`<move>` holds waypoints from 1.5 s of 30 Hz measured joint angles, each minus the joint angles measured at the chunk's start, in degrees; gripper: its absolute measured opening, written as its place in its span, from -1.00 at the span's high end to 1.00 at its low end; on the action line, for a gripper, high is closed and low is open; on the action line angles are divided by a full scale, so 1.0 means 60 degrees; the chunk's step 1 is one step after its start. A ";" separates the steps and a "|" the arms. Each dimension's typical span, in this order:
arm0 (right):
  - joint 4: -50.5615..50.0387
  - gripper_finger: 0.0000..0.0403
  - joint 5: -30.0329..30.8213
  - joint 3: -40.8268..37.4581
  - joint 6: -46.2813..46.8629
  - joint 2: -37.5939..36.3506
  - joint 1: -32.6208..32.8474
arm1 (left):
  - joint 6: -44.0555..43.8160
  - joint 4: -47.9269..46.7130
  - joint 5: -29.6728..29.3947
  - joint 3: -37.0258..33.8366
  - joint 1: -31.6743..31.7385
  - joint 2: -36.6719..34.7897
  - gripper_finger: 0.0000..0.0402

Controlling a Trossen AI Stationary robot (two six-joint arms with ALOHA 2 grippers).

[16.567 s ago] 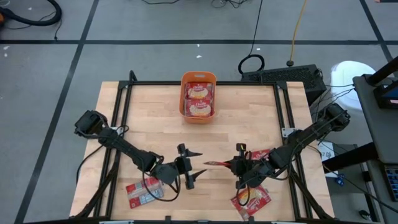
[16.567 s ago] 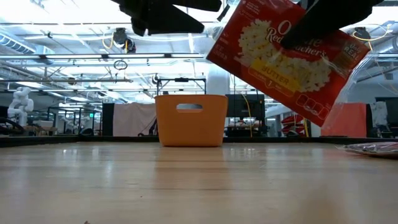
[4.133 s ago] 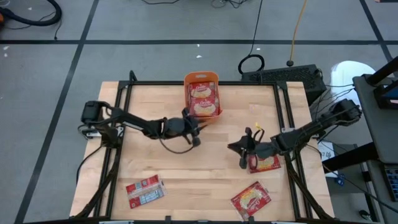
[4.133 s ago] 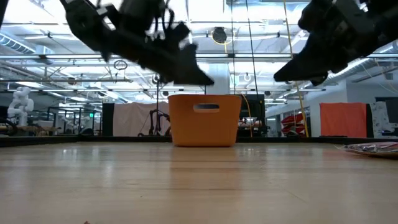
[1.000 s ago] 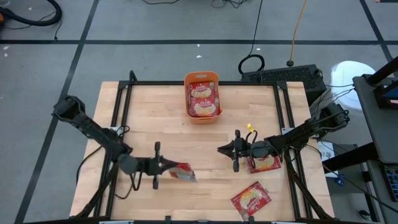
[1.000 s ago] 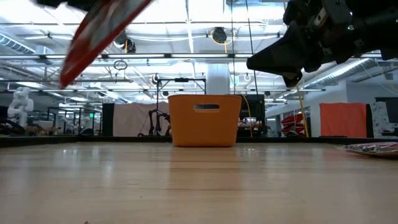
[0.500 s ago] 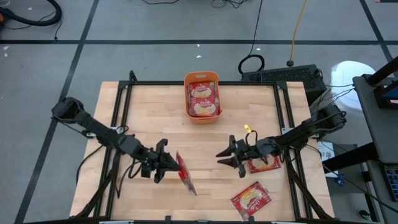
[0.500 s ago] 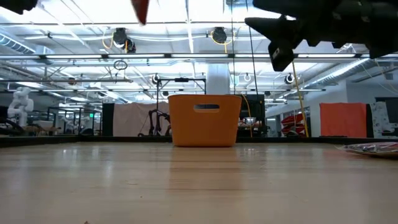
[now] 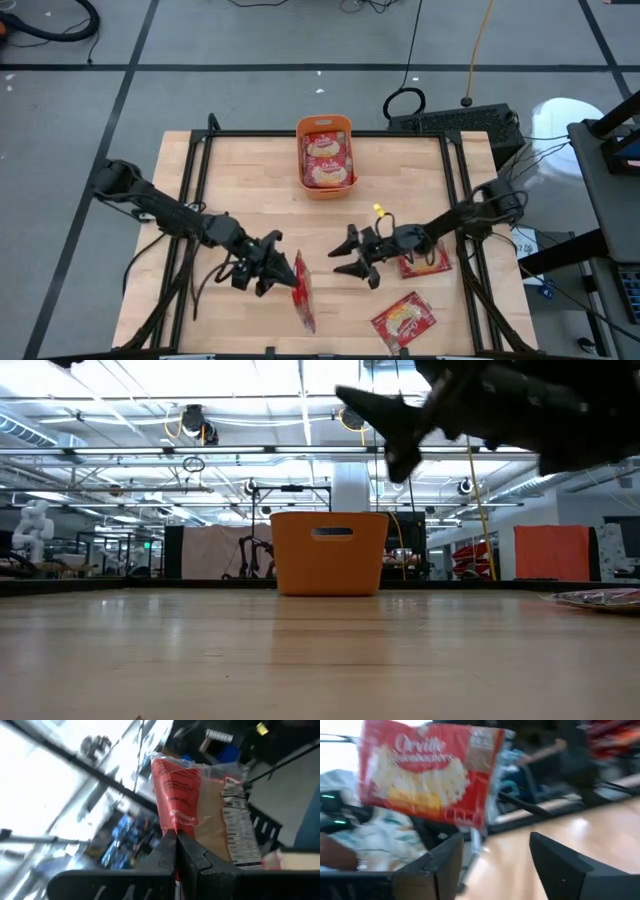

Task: Sort popcorn bags into baskets
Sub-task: Put the bottom left red popcorn bag into the orange bin

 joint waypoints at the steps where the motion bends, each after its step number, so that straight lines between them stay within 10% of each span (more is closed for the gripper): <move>1: 0.0385 -0.12 -0.0389 0.0199 0.0008 0.0271 -0.0051 | 0.0111 0.0011 0.0310 0.0098 0.0000 0.0097 0.98; 20: 0.1265 -0.20 -0.3588 0.3321 0.0660 0.2417 -0.0301 | 0.1033 -0.0154 0.1716 0.0749 -0.0240 0.0497 0.99; 45: -0.2326 -0.08 -0.3386 0.2933 -0.0267 0.1130 -0.0096 | 0.0546 -0.0343 0.1780 0.0742 0.0044 0.0490 0.99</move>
